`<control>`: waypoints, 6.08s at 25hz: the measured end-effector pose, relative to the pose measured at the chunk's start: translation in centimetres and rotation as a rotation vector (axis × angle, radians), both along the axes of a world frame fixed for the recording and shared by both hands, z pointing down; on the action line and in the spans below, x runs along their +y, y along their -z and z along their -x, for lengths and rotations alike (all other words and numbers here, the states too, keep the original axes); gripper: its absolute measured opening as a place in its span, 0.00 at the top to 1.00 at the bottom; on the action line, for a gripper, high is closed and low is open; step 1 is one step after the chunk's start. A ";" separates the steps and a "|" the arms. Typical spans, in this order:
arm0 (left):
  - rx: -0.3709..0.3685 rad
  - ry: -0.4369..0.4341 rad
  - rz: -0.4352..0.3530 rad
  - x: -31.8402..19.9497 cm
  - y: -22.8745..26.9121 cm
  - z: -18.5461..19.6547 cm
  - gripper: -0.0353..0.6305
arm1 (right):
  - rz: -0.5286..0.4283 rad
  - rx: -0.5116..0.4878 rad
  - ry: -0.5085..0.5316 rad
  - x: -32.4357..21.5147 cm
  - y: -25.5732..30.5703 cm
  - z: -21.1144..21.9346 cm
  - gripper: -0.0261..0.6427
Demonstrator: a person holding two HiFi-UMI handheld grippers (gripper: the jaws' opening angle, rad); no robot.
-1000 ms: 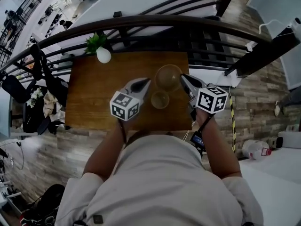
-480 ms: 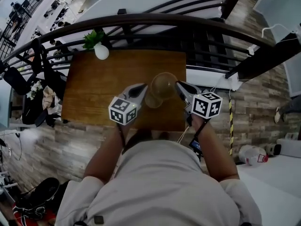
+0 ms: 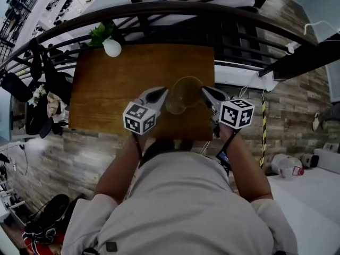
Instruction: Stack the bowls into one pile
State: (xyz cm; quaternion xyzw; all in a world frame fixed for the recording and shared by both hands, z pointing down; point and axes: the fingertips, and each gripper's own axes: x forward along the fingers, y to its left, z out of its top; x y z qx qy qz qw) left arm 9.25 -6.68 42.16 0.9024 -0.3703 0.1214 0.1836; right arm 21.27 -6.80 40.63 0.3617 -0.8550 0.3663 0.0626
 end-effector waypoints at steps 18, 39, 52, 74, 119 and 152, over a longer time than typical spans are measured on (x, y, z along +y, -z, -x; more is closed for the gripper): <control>0.001 -0.033 0.095 -3.7 -7.0 1.8 0.94 | 0.135 0.073 0.046 -2.7 -8.6 2.5 0.94; -0.010 -0.059 0.242 -5.5 -16.5 2.9 0.94 | 0.317 0.135 0.100 -3.2 -20.1 3.7 0.94; -0.018 -0.058 0.325 -7.3 -21.8 1.7 0.94 | 0.402 0.142 0.122 -5.0 -26.0 3.3 0.93; -0.015 -0.078 0.347 -7.9 -23.2 1.9 0.94 | 0.477 0.151 0.174 -4.6 -29.2 4.9 0.88; 0.001 -0.017 0.027 -0.9 -2.5 -0.8 0.94 | -0.004 0.134 0.128 0.1 -5.1 0.4 0.95; -0.005 -0.090 -0.145 10.5 9.8 5.8 0.94 | -0.199 0.054 0.063 11.4 6.9 7.9 0.95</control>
